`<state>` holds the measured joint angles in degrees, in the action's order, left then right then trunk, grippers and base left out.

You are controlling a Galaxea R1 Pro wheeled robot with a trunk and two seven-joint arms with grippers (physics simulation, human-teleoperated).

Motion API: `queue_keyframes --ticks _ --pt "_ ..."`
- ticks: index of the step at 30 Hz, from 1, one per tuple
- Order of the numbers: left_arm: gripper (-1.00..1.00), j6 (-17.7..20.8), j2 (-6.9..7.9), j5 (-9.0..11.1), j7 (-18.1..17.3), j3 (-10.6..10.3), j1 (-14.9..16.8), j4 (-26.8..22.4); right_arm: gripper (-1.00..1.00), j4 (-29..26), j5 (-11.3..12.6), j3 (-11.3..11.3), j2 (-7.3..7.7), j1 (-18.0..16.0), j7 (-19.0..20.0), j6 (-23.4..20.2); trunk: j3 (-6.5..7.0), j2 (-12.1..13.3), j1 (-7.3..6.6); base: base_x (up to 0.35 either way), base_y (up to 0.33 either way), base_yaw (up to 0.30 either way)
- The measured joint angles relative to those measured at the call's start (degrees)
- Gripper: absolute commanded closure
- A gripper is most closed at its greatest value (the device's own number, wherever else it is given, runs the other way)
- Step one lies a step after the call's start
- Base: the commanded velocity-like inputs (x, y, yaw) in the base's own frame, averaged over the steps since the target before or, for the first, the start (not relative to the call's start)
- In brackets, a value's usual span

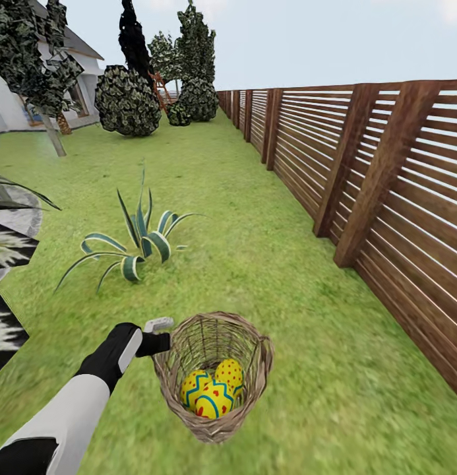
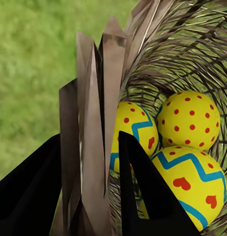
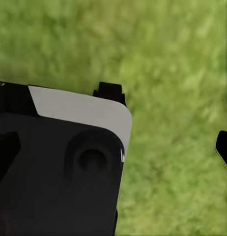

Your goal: Take the three Easter eggs out of the wicker basket on the lawn in the garden, then place them on the lawn next to a single tree (choose any tree) so that all three eggs are next to the same tree and none are left in the basket.

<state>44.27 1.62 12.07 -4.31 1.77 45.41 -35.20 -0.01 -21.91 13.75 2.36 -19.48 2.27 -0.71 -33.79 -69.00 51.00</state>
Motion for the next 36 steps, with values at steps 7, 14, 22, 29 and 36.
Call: queue_keyframes --ticks 7,14,22,29,36 --pt "1.0 0.0 0.85 0.3 0.0 0.0 0.0 0.0 -1.0 0.0 0.0 0.0 0.0 0.0 0.0 0.0 0.0 0.0 0.0 0.328 0.0 0.0" --pt "1.0 -0.1 0.85 0.0 0.0 -0.1 0.0 0.0 -1.0 -0.1 0.0 0.0 0.08 0.0 0.0 0.0 0.02 0.0 0.03 0.133 0.0 0.0" --pt "1.0 -0.1 0.85 -0.3 0.0 -0.1 0.0 0.0 -1.0 0.0 -0.6 0.0 0.34 0.0 0.0 0.0 0.02 0.0 0.04 0.0 0.0 0.0" --pt "1.0 -0.1 0.85 -0.4 0.0 -0.1 0.0 0.0 -1.0 0.1 -0.2 0.0 0.11 0.3 0.0 2.1 0.25 0.0 0.03 0.0 0.0 -0.095" --pt "1.0 -0.1 0.85 -0.3 0.0 0.0 0.0 0.0 -1.0 0.1 -0.1 0.0 0.09 0.8 0.0 4.6 0.8 0.0 0.03 0.0 0.0 -0.143"
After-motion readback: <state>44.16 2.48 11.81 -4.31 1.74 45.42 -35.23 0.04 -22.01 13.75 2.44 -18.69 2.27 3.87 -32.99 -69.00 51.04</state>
